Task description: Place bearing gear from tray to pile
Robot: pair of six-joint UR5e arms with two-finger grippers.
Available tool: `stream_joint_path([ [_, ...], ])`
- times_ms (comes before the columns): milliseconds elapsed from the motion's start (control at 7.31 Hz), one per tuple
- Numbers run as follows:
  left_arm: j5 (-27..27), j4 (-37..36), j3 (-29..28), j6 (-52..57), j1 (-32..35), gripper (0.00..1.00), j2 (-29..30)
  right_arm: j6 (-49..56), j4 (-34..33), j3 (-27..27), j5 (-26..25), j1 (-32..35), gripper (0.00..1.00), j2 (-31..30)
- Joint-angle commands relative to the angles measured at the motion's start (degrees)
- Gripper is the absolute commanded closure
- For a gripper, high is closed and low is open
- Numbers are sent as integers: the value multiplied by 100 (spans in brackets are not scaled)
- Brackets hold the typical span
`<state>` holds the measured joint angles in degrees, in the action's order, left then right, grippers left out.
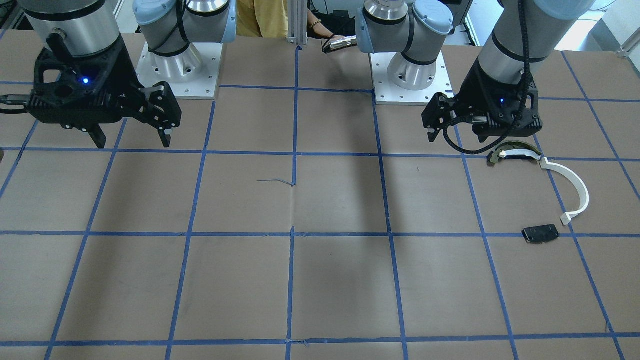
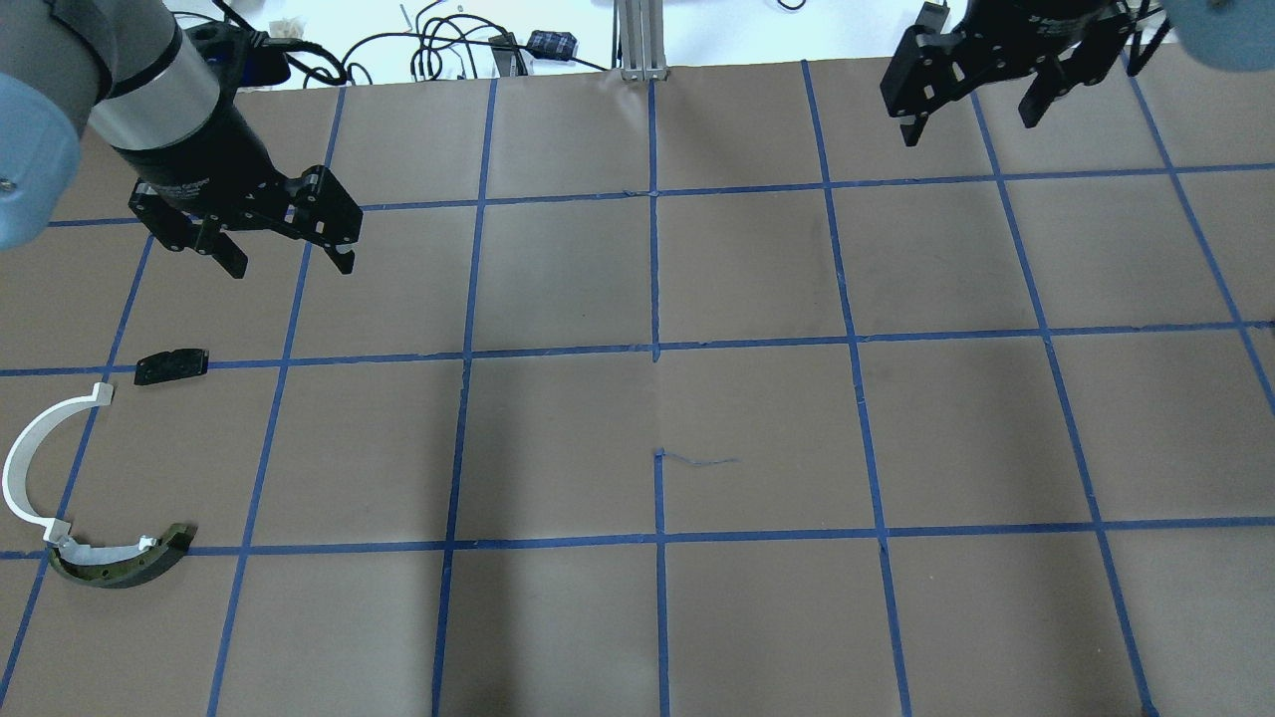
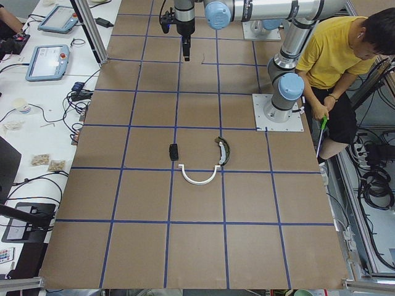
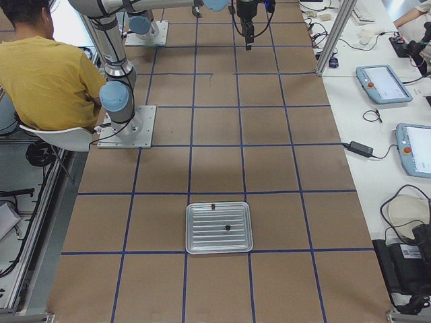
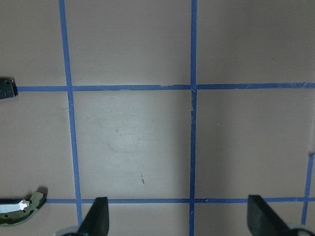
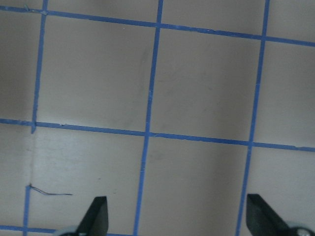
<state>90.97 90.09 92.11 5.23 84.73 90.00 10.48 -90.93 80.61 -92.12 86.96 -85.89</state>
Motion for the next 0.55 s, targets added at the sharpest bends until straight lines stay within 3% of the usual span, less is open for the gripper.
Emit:
stream_joint_path([
  [0, 0, 9, 0, 5, -9, 0, 0, 1591, 41, 8, 28, -1176, 0, -86],
  [274, 0, 9, 0, 5, 0, 0, -9, 2500, -11, 25, 45, -2450, 0, 158],
  [411, 0, 9, 0, 13, 0, 0, 0, 3008, -21, 25, 45, -3021, 0, 587],
])
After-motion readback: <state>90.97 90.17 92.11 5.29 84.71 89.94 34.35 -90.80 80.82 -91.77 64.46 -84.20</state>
